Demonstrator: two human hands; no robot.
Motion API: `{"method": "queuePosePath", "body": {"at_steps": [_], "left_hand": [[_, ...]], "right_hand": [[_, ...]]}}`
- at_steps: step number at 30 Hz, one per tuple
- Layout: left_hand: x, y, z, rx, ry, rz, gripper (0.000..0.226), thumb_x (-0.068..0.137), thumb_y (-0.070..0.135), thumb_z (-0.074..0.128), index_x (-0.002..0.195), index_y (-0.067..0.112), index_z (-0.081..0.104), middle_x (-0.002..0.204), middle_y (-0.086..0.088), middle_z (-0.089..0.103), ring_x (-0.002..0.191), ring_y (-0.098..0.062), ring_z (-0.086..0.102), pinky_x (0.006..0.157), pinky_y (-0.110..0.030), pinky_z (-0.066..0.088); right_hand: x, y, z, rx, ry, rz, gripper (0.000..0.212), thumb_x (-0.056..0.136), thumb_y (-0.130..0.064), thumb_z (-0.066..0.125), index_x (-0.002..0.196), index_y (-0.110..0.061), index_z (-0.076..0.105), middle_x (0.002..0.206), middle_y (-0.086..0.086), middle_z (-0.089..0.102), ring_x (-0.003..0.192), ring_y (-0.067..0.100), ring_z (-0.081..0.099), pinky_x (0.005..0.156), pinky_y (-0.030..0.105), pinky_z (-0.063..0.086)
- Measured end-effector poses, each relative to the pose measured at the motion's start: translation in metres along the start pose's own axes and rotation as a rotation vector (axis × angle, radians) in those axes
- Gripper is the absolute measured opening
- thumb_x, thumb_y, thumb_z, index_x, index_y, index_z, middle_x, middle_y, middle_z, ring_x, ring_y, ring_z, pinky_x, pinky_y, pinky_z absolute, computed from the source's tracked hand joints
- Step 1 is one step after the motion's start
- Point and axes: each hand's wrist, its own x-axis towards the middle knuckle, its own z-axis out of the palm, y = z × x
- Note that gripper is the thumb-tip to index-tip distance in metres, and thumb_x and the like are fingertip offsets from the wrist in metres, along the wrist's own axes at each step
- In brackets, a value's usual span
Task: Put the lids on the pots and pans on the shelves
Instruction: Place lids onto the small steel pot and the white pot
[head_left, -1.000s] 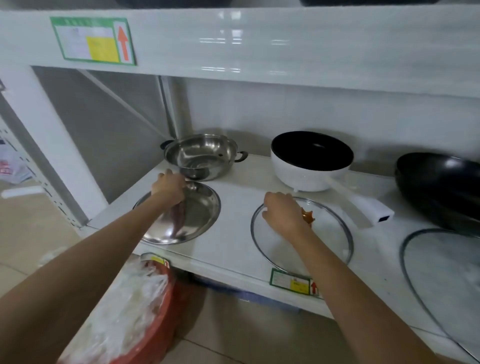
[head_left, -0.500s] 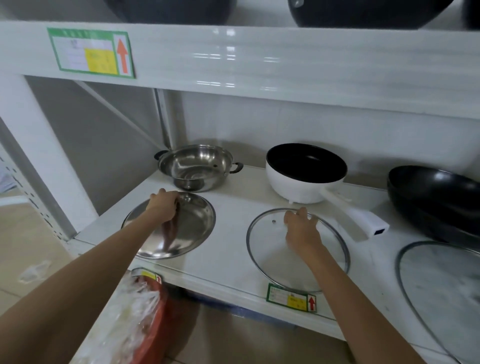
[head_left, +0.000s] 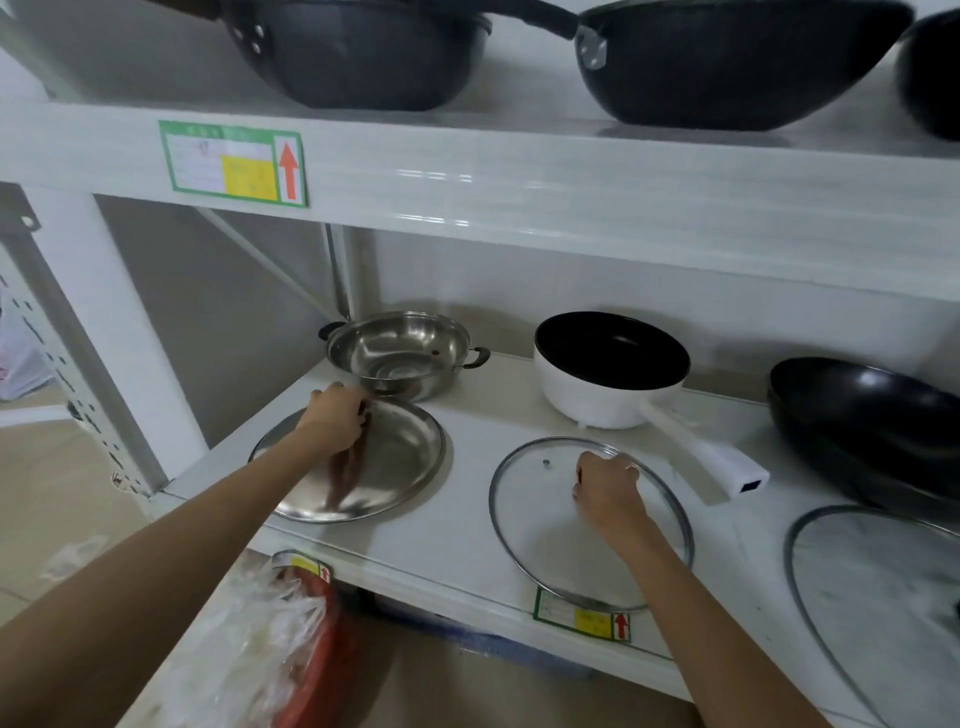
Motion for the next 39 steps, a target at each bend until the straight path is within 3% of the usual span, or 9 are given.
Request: {"method": "queuePosePath", "body": {"at_steps": [4, 8, 16, 24, 32, 39], "left_hand": [[-0.010, 0.006, -0.026, -0.015, 0.051, -0.010, 0.033, 0.093, 0.012, 0.046, 0.121, 0.012, 0.063, 0.121, -0.015, 0.062, 0.113, -0.034, 0.056, 0.097, -0.036, 0.041], [-0.017, 0.011, -0.048, -0.037, 0.105, 0.001, 0.032, 0.094, 0.016, 0.046, 0.121, 0.012, 0.064, 0.122, -0.018, 0.064, 0.114, -0.036, 0.057, 0.097, -0.036, 0.042], [-0.011, 0.035, -0.070, -0.136, 0.217, 0.001, 0.033, 0.091, 0.011, 0.045, 0.119, 0.012, 0.062, 0.121, -0.018, 0.063, 0.114, -0.039, 0.055, 0.100, -0.039, 0.041], [0.039, 0.055, -0.050, -0.201, 0.219, 0.000, 0.030, 0.089, 0.010, 0.048, 0.114, 0.013, 0.064, 0.122, -0.018, 0.063, 0.118, -0.039, 0.053, 0.098, -0.042, 0.048], [0.102, 0.064, -0.008, -0.186, 0.220, 0.001, 0.034, 0.090, 0.009, 0.042, 0.116, 0.011, 0.063, 0.119, -0.016, 0.064, 0.115, -0.037, 0.055, 0.101, -0.043, 0.042], [0.136, 0.066, 0.016, -0.197, 0.267, -0.012, 0.036, 0.093, 0.009, 0.038, 0.122, 0.010, 0.059, 0.127, -0.017, 0.056, 0.117, -0.039, 0.049, 0.101, -0.043, 0.039]], "right_hand": [[-0.010, -0.008, -0.020, -0.008, 0.014, -0.049, 0.024, 0.093, -0.009, 0.048, 0.116, -0.004, 0.055, 0.120, 0.022, 0.058, 0.117, 0.033, 0.047, 0.092, 0.033, 0.040], [-0.022, -0.016, -0.051, 0.015, 0.084, -0.149, 0.015, 0.095, -0.013, 0.047, 0.103, -0.008, 0.058, 0.115, 0.020, 0.063, 0.112, 0.032, 0.051, 0.091, 0.033, 0.041], [-0.022, -0.029, -0.102, 0.132, 0.182, -0.185, 0.027, 0.097, -0.013, 0.047, 0.121, -0.006, 0.057, 0.125, 0.027, 0.047, 0.116, 0.040, 0.044, 0.094, 0.036, 0.040], [0.037, -0.018, -0.114, 0.119, 0.233, -0.094, 0.030, 0.101, -0.018, 0.042, 0.127, -0.008, 0.051, 0.137, 0.026, 0.034, 0.129, 0.041, 0.034, 0.098, 0.043, 0.041], [0.092, 0.011, -0.101, 0.096, 0.298, -0.045, 0.029, 0.100, -0.018, 0.042, 0.123, -0.004, 0.053, 0.132, 0.027, 0.043, 0.123, 0.041, 0.040, 0.097, 0.043, 0.042], [0.123, 0.007, -0.094, 0.086, 0.307, 0.003, 0.030, 0.101, -0.017, 0.041, 0.128, -0.008, 0.050, 0.135, 0.025, 0.041, 0.126, 0.038, 0.040, 0.099, 0.042, 0.043]]}}
